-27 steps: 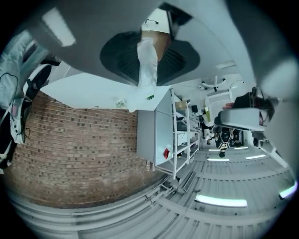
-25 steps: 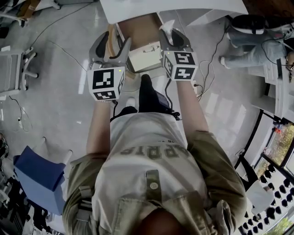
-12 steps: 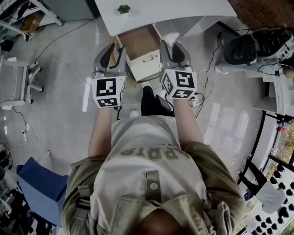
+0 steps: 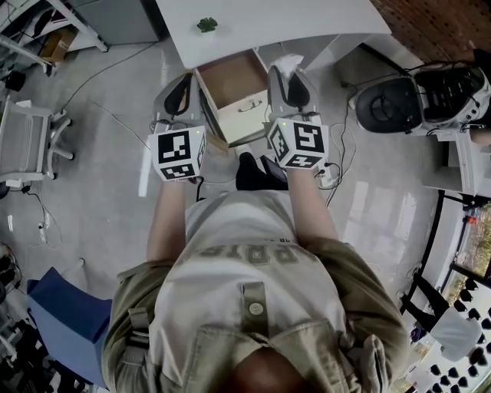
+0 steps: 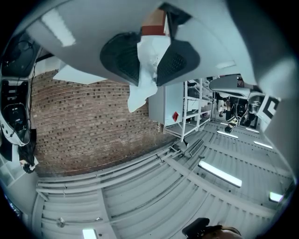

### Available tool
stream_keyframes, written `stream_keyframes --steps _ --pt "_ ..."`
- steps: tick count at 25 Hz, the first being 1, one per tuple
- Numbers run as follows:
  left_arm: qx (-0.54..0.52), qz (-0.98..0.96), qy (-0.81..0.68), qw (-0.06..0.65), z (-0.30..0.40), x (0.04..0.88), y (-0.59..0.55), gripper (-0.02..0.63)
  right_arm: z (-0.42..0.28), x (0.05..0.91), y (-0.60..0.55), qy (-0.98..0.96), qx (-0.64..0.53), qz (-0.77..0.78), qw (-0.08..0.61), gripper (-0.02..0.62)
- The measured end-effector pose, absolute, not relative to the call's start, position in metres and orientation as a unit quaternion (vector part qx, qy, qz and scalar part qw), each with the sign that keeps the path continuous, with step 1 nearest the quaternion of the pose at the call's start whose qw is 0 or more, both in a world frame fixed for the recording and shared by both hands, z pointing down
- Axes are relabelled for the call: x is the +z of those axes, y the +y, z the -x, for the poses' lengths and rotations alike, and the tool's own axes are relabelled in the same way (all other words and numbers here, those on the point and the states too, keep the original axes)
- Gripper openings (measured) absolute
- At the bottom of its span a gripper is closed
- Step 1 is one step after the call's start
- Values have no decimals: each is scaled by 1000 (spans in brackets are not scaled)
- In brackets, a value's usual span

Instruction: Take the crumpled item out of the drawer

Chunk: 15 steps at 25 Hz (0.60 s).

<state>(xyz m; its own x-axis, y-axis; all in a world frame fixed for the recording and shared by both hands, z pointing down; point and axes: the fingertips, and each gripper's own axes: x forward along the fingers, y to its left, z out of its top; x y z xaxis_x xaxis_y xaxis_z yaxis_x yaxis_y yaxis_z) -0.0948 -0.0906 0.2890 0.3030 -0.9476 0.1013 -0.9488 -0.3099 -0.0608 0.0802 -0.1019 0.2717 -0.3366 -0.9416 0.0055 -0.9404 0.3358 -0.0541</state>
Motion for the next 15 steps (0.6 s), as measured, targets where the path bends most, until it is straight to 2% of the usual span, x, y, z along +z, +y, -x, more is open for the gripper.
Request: stream_keyframes --steps 15 --pt "62 -803 -593 -3 81 278 -88 6 -96 252 -95 821 2 571 24 107"
